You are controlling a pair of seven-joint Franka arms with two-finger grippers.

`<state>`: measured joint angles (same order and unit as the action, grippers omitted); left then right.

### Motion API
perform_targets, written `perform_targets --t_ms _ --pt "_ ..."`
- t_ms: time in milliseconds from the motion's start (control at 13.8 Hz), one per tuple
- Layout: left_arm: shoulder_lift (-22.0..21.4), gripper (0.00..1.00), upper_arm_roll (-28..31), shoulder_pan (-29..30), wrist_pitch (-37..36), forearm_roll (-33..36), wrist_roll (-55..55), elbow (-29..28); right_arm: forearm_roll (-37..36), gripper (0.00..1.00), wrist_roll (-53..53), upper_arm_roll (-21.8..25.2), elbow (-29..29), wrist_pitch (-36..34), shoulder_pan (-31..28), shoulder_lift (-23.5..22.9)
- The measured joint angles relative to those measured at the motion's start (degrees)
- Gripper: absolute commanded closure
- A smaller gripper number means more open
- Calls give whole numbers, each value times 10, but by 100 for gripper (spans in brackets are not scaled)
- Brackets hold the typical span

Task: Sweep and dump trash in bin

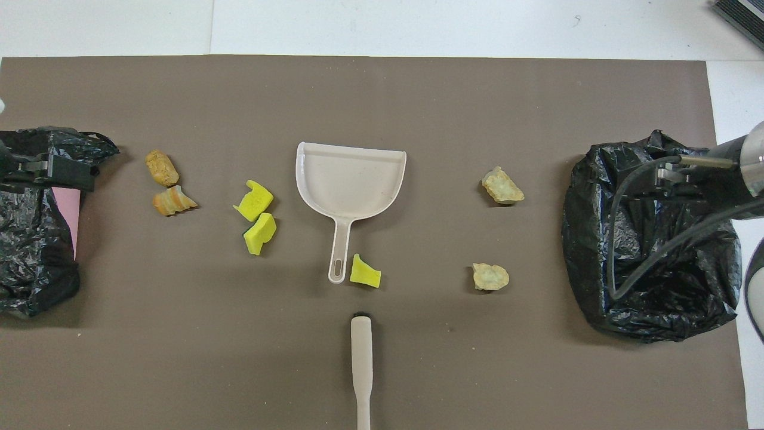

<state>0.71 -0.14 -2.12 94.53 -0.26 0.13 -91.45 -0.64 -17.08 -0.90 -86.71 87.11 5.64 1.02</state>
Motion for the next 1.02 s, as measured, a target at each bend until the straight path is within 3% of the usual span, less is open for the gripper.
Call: perform_targets --t_ms 581,1017 --pt "-5 0 -4 -1 -23 -8 0 -14 0 0 0 0 0 0 0 0" --pt "-32 0 -16 -57 17 -37 0 -124 0 0 0 -1 -1 0 0 0"
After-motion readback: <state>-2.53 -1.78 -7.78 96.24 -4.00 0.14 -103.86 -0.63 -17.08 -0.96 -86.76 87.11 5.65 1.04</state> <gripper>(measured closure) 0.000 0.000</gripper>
